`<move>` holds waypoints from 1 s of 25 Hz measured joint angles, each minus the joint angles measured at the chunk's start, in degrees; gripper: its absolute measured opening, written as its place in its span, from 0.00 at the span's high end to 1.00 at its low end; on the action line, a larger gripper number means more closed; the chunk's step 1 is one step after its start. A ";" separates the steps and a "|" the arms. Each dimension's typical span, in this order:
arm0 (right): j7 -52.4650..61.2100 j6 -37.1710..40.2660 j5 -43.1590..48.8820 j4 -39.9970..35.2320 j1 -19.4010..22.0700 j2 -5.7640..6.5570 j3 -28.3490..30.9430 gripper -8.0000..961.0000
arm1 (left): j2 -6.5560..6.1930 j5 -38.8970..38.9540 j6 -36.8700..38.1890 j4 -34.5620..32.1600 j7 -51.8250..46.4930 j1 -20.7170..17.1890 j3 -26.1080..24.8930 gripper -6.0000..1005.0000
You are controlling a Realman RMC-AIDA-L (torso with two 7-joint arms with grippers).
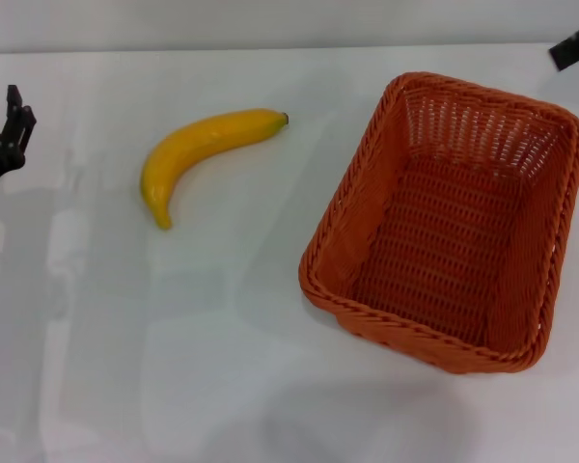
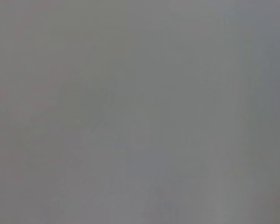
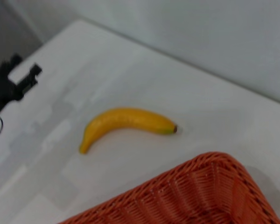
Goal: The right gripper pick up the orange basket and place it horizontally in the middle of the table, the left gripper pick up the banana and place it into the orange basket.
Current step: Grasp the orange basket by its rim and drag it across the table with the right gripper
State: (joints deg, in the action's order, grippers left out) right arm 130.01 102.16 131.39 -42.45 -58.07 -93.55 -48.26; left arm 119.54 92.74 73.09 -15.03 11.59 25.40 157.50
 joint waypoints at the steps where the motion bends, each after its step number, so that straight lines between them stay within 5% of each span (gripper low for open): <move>1: 0.03 -0.38 0.79 -0.69 -0.34 -0.84 -0.02 0.12 | 0.00 0.00 -0.08 0.00 0.00 0.00 0.00 0.12; 6: 0.33 -4.15 4.51 -5.23 -0.71 -5.45 -0.23 0.12 | -0.01 -0.03 -0.50 0.00 0.01 -0.03 0.00 0.12; 16: 0.86 -10.63 13.21 -5.82 -0.72 -10.90 -0.80 0.12 | 0.15 -1.47 -0.57 -0.07 0.00 -0.25 0.09 0.12; 25: 0.91 -14.44 15.87 -6.30 -1.05 -12.92 -2.91 0.12 | 0.16 -1.99 -1.26 -0.17 0.00 -0.19 0.08 0.12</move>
State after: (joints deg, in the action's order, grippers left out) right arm 130.92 87.72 147.27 -48.75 -59.12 -106.48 -51.17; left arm 119.71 90.75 71.82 -15.21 11.60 25.22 157.58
